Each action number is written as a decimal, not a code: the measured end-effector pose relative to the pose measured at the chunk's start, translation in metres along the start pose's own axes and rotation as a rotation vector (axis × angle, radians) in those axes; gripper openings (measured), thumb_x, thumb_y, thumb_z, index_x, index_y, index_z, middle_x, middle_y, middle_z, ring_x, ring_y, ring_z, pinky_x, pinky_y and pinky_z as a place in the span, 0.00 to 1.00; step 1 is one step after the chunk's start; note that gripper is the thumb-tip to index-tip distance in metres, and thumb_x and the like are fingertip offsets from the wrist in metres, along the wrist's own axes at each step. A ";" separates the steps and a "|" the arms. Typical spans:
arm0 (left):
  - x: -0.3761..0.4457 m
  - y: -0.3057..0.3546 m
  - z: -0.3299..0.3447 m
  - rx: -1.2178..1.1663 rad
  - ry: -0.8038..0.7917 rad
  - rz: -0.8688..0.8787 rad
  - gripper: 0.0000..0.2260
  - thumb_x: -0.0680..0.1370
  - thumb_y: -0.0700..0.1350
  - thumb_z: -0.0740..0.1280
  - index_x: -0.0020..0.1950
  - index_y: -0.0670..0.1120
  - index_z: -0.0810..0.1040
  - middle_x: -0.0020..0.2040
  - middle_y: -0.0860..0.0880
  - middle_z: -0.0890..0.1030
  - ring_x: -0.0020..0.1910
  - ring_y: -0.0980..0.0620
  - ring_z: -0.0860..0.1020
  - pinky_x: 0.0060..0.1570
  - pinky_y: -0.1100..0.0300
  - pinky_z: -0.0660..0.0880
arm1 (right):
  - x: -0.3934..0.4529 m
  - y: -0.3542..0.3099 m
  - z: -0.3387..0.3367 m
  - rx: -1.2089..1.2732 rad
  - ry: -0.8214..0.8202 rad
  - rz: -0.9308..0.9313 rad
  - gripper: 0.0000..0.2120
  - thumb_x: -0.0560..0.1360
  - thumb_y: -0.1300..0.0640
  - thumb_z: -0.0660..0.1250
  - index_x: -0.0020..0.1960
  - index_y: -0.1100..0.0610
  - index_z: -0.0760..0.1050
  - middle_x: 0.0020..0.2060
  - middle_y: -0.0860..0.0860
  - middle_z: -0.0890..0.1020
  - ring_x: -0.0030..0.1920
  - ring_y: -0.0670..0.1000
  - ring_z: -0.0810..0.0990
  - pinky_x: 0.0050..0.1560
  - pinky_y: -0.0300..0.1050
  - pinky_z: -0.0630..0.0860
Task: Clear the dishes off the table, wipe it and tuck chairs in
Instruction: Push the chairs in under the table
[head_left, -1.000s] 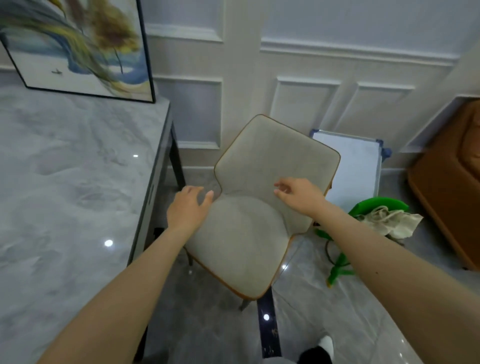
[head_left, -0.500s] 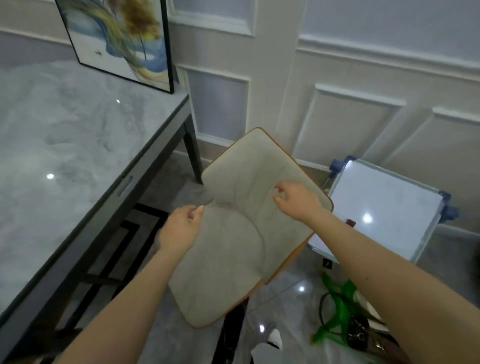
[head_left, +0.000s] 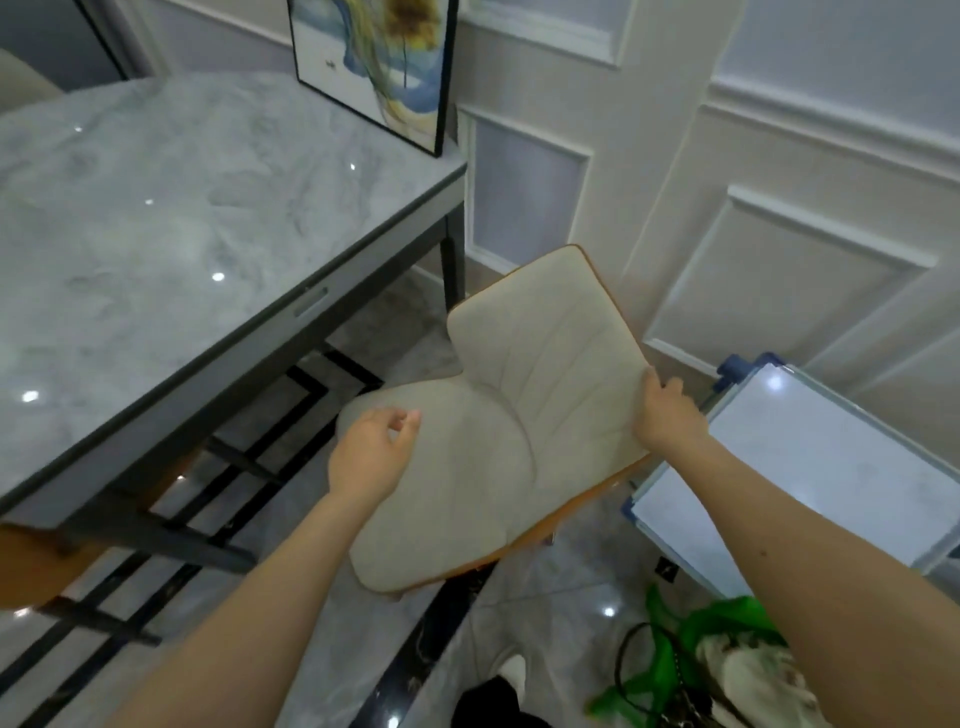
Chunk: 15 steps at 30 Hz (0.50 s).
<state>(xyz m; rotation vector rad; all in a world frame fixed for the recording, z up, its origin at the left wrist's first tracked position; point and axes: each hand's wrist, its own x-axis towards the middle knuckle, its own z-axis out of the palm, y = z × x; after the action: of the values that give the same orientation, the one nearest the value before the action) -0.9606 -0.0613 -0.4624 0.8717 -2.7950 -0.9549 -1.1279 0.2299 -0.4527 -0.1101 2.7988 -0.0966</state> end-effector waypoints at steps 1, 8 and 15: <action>-0.009 -0.008 0.003 -0.007 -0.005 -0.022 0.20 0.79 0.59 0.56 0.57 0.47 0.78 0.54 0.49 0.78 0.50 0.48 0.77 0.47 0.54 0.74 | -0.001 0.003 0.003 -0.013 0.028 -0.007 0.27 0.77 0.61 0.56 0.73 0.58 0.51 0.61 0.64 0.65 0.57 0.66 0.72 0.50 0.54 0.72; -0.109 -0.068 0.035 -0.036 -0.013 -0.119 0.18 0.79 0.58 0.57 0.56 0.47 0.78 0.55 0.49 0.78 0.50 0.48 0.77 0.45 0.57 0.72 | -0.018 0.023 0.026 0.025 0.116 -0.070 0.23 0.74 0.61 0.57 0.69 0.60 0.60 0.58 0.66 0.71 0.54 0.67 0.75 0.50 0.54 0.74; -0.218 -0.098 0.036 -0.042 -0.066 -0.139 0.20 0.79 0.59 0.55 0.55 0.47 0.79 0.54 0.48 0.78 0.50 0.47 0.77 0.49 0.52 0.75 | -0.109 0.037 0.047 0.013 0.122 -0.040 0.22 0.69 0.58 0.65 0.61 0.63 0.66 0.54 0.64 0.73 0.52 0.65 0.75 0.44 0.50 0.72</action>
<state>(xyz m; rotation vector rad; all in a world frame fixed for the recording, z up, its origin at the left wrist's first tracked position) -0.7383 0.0112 -0.5223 1.0590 -2.7880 -1.0761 -1.0118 0.2736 -0.4639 -0.1625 2.9180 -0.1351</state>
